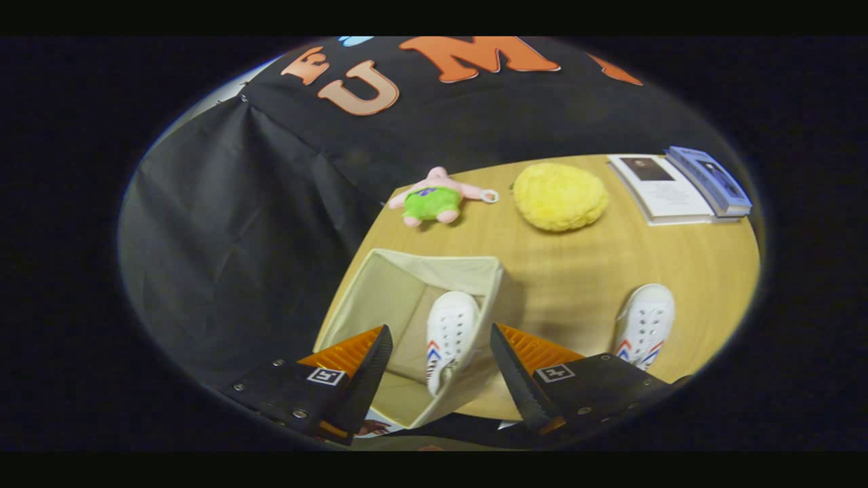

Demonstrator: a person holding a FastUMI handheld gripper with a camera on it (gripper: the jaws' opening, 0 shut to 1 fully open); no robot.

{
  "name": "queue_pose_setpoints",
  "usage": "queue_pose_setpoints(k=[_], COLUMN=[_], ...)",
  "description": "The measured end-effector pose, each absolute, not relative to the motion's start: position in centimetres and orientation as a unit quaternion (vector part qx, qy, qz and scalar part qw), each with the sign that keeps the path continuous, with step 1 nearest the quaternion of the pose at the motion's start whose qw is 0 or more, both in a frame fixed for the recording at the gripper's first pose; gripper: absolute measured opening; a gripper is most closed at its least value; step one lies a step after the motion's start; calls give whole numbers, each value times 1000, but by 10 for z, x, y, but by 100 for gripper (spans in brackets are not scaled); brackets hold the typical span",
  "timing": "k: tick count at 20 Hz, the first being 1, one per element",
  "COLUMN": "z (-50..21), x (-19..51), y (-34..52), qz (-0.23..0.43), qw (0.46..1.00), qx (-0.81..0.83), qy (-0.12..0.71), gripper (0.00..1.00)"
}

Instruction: Open the storage box then place both shoes into the box .Put the left shoe in first, then the right shoe, with the right side of both shoes facing outward in a uniform manner.

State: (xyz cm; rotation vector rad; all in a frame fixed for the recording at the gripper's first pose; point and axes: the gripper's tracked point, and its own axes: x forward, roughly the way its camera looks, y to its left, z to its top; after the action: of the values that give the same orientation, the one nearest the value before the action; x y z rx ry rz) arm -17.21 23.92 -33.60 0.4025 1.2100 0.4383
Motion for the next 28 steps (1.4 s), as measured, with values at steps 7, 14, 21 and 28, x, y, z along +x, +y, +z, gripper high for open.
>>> queue_pose_setpoints(k=[7,14,21,28], z=[-407,-460,-494,-498], x=[-192,-245,-267,-271], y=[117,52,50,61], qz=[81,29,15,10], qw=[788,748,725,707], qx=[140,120,114,151], qy=[595,652,679,690], gripper=[94,92,73,29])
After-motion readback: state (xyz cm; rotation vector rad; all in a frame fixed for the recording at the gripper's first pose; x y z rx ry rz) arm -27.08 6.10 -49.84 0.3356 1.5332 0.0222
